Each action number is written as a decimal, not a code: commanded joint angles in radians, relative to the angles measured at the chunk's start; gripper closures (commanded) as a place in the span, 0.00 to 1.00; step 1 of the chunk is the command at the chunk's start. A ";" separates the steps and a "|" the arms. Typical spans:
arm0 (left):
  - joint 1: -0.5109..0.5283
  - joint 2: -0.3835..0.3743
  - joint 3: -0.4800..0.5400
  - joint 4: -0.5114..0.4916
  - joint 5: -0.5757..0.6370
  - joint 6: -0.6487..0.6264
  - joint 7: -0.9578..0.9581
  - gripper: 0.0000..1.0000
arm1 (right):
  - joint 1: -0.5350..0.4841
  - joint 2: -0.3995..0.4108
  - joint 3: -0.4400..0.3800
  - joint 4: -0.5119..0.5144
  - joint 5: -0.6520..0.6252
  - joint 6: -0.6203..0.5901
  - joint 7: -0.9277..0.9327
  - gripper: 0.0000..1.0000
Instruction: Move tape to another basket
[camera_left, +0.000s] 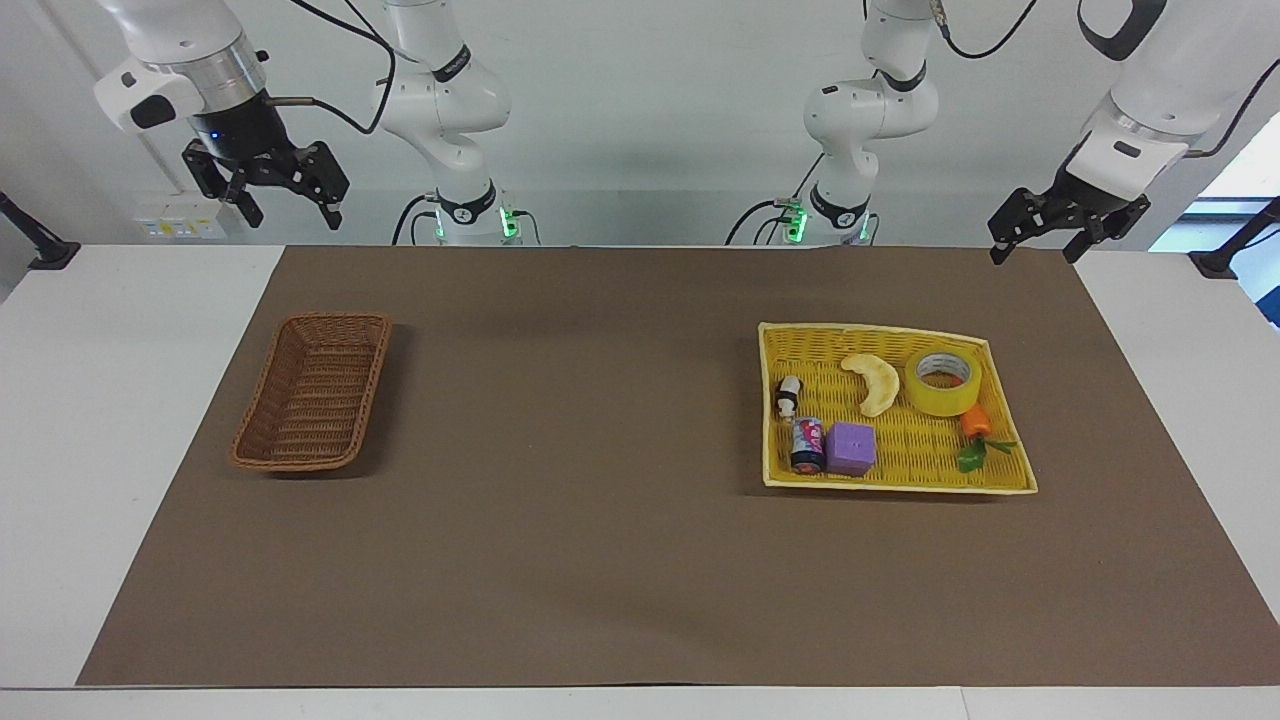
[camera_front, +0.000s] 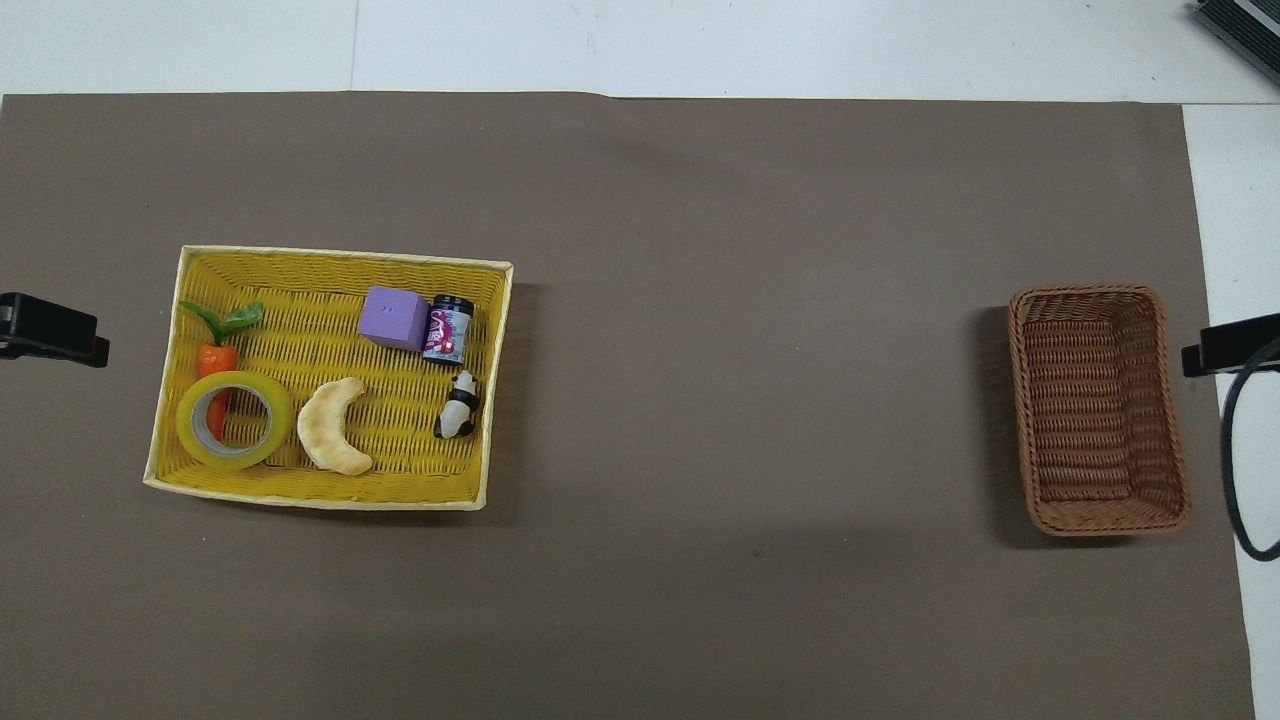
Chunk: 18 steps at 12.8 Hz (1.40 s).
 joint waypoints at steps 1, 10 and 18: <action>0.006 -0.012 -0.001 0.000 -0.009 -0.014 0.004 0.00 | -0.005 -0.009 0.000 -0.007 0.021 -0.006 -0.016 0.00; 0.009 -0.012 0.000 0.000 -0.009 -0.008 -0.001 0.00 | -0.005 -0.009 0.000 -0.007 0.021 -0.006 -0.016 0.00; 0.073 -0.082 0.003 -0.199 -0.006 0.139 0.004 0.00 | -0.005 -0.009 0.000 -0.007 0.021 -0.006 -0.016 0.00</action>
